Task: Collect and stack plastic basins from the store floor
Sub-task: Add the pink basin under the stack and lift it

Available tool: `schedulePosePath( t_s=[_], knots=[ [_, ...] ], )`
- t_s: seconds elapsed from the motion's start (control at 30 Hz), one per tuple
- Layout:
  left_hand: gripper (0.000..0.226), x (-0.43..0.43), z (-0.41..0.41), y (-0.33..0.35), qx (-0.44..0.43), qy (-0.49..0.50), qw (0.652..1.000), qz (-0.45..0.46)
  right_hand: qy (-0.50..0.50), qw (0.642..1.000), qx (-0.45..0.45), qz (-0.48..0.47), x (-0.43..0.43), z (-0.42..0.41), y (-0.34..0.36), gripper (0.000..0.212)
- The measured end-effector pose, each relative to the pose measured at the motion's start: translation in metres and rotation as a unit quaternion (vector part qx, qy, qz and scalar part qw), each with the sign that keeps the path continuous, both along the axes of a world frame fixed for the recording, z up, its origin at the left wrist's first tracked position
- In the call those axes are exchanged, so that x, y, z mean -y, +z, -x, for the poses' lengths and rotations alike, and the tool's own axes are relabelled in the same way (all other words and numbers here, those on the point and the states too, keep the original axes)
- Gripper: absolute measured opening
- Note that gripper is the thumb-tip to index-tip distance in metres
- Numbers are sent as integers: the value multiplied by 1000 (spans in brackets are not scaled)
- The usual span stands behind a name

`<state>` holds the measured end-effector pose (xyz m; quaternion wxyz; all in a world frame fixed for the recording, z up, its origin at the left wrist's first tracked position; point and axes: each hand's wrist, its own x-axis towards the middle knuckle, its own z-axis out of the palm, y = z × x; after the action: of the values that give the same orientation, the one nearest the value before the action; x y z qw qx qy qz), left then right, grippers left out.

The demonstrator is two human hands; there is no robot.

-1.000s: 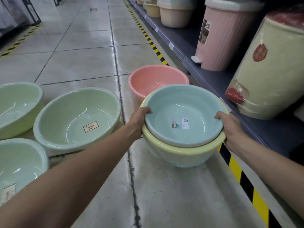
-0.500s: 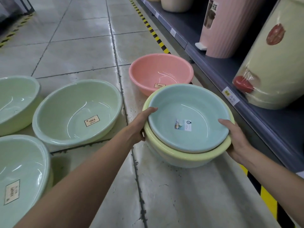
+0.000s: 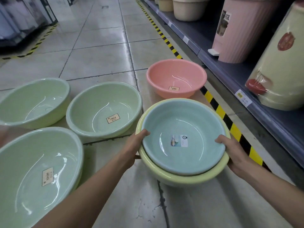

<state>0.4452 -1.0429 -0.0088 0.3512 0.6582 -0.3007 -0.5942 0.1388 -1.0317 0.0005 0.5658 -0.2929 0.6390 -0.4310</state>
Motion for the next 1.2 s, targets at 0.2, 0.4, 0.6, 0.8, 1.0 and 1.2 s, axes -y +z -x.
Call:
schedulePosePath(
  t_s=[0.2,0.4,0.6,0.8,1.0,1.2],
  knots=[
    [57,-64,-94,42,-26,55,998,6,41,999,0,30,-55,-88,68,41],
    [69,-148,-199,155,-12,101,995,14,115,993,-1,17,-102,-190,178,56],
    [52,-252,-295,272,-12,138,990,-37,154,987,4,-39,-162,-295,284,51],
    [47,-341,-396,396,-27,192,979,-66,214,973,-18,-80,-217,-404,404,51],
    [48,-390,-494,490,-33,236,969,-71,260,960,-19,-98,-247,-510,492,51],
    [47,-385,-575,538,-53,281,954,-86,259,961,-11,-100,-228,-604,545,52]
  ],
)
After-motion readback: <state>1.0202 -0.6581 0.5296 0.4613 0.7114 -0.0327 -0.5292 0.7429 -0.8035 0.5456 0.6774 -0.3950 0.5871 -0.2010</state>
